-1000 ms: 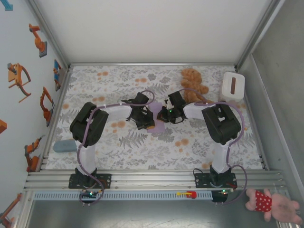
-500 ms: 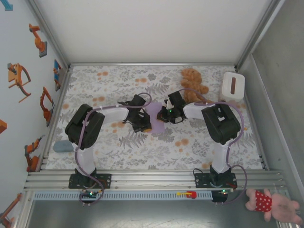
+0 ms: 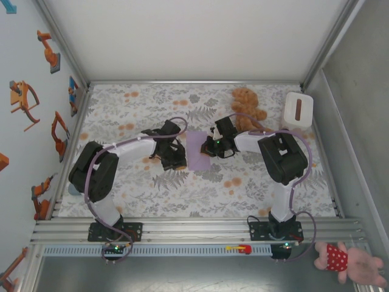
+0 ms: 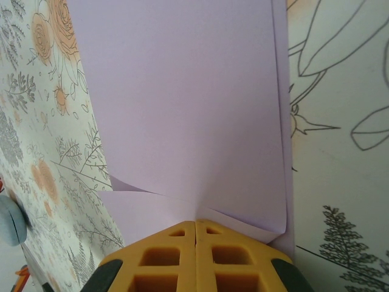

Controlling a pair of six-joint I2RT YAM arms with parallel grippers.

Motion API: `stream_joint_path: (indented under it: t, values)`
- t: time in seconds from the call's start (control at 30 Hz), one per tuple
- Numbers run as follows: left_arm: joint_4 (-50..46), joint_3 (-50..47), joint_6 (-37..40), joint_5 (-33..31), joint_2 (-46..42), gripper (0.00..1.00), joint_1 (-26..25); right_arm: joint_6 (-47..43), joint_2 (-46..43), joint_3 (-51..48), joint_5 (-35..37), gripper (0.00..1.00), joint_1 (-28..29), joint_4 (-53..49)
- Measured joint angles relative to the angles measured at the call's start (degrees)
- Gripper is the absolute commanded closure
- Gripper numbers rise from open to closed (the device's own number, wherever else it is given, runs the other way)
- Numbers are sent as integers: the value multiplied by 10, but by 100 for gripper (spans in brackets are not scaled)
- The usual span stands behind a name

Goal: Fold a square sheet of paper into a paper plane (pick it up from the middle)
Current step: Fold the triangle a second time at the center of the table.

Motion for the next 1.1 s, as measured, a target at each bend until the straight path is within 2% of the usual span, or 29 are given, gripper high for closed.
stream_joint_path:
  t: [0.13, 0.3, 0.5, 1.1]
  values:
    - [40, 13, -12, 8, 9, 100, 0, 0, 0, 2, -1, 100, 0, 0]
    - [77, 34, -27, 18, 62, 100, 0, -3, 0, 9, -1, 100, 0, -10]
    - [83, 35, -38, 19, 100, 100, 0, -5, 0, 13, -1, 100, 0, -15]
    - [81, 31, -45, 15, 103, 100, 2, -32, -9, -18, -12, 100, 40, 25]
